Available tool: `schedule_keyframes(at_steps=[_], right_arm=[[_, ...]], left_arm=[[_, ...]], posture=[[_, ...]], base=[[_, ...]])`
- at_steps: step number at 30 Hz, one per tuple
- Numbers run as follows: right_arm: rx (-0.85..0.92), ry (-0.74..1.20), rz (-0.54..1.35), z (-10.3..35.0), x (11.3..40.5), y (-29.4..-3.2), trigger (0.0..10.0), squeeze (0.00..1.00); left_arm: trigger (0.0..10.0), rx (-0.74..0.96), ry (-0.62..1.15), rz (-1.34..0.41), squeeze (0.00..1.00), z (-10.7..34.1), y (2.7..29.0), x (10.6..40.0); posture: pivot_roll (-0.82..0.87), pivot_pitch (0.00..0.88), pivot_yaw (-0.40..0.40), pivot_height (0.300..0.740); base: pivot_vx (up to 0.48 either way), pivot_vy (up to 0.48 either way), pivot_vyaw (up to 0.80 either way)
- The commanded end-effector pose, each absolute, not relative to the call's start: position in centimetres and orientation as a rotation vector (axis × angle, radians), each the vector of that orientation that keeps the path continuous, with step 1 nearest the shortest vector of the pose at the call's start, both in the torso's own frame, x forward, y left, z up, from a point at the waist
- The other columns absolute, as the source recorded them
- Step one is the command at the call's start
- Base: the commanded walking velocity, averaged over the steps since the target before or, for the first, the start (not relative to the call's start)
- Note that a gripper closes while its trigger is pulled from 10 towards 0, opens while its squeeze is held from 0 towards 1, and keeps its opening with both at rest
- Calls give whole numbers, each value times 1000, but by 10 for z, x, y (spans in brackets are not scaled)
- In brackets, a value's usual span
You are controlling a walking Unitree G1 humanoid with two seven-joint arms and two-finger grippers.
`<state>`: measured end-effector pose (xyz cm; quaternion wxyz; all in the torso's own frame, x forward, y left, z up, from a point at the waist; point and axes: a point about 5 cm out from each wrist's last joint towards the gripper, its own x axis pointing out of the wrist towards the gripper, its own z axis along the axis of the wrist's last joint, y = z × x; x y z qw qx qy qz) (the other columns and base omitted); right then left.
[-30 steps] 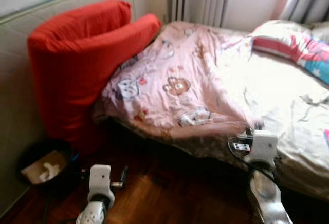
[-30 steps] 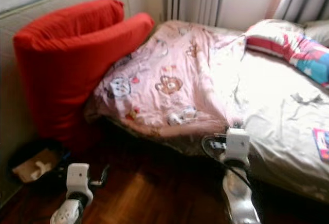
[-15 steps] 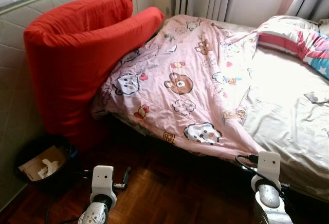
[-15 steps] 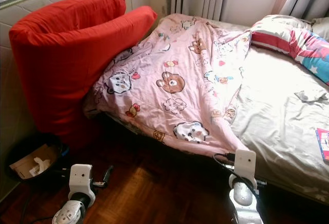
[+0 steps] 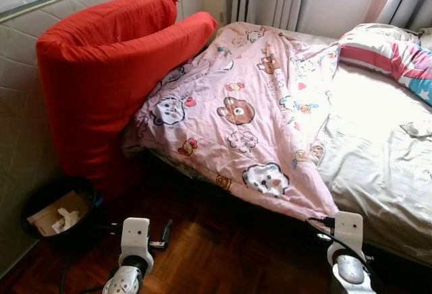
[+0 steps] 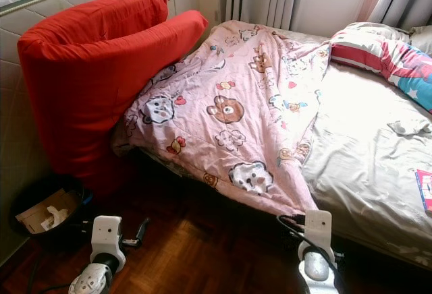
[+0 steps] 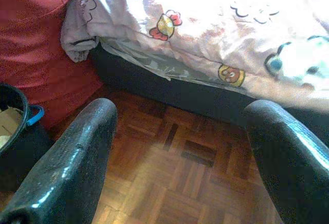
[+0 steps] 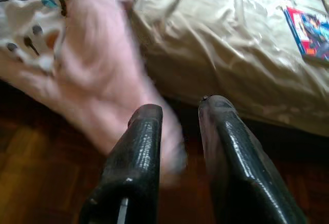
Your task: Clean up the room
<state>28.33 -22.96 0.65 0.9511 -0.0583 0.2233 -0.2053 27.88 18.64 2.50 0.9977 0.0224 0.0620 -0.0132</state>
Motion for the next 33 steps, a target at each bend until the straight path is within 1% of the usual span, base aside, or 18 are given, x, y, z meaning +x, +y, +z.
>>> schedule_keyframes(at_steps=[1,3,6,8,9,10,11,15,17,18,20,21,24,25,27,29,33], right_arm=[[-101,495,-441,-3,273,-234,10000,984],[-101,500,-440,-4,272,-234,10000,980],[-71,495,-427,-6,271,-232,10000,1000],[-50,499,-381,-9,271,-227,10000,1000],[-52,511,-353,-12,269,-224,10000,949],[-58,531,-331,-15,267,-222,10000,286],[-58,556,-312,-19,265,-219,10000,0],[-43,627,-249,-33,253,-212,10000,0],[-19,703,-170,-46,240,-203,10000,0],[-13,712,-158,-48,238,-201,10000,0],[-16,779,-111,-58,225,-196,10000,0],[-16,779,-111,-58,225,-196,10000,0],[-14,845,-89,-68,210,-193,10000,0],[1,867,-103,-72,205,-194,10000,0],[8,886,-115,-74,200,-194,10000,0],[32,898,-117,-78,194,-193,10000,0],[23,912,-106,-80,189,-191,10000,0]], left_arm=[[10000,52,152,-33,0,19,187,275],[10000,52,152,-34,0,19,187,275],[10000,51,154,-34,0,19,187,275],[10000,51,157,-35,0,18,187,274],[10000,51,160,-35,0,18,187,274],[10000,51,165,-35,0,17,188,274],[10000,50,173,-34,0,16,188,274],[10000,45,220,-30,0,8,190,270],[10000,52,279,-11,0,0,197,266],[10000,51,287,-8,0,-1,198,265],[10000,16,355,36,0,-11,205,259],[10000,16,355,36,0,-11,205,259],[10000,-17,462,59,0,-25,211,249],[10000,-15,523,55,0,-33,211,242],[10000,-8,566,49,0,-39,210,236],[10000,3,660,59,0,-52,211,222],[10000,3,720,78,0,-59,214,211]], posture=[[35,163,-7,740],[35,163,-6,740],[34,163,-5,740],[32,162,-5,740],[32,162,-5,740],[31,164,-4,740],[31,164,-4,740],[31,165,-3,740],[31,166,-2,740],[31,166,-2,740],[36,164,-3,740],[36,164,-3,740],[47,157,-3,740],[47,157,-3,740],[48,153,-4,740],[48,148,-4,740],[40,144,-1,740]], base=[[0,0,0],[0,0,0],[0,0,0],[0,0,0],[0,0,0],[0,0,0],[0,0,0],[0,0,0],[0,0,0],[0,0,0],[0,0,0],[0,0,0],[0,0,0],[0,0,0],[0,0,0],[0,0,0],[0,0,0]])
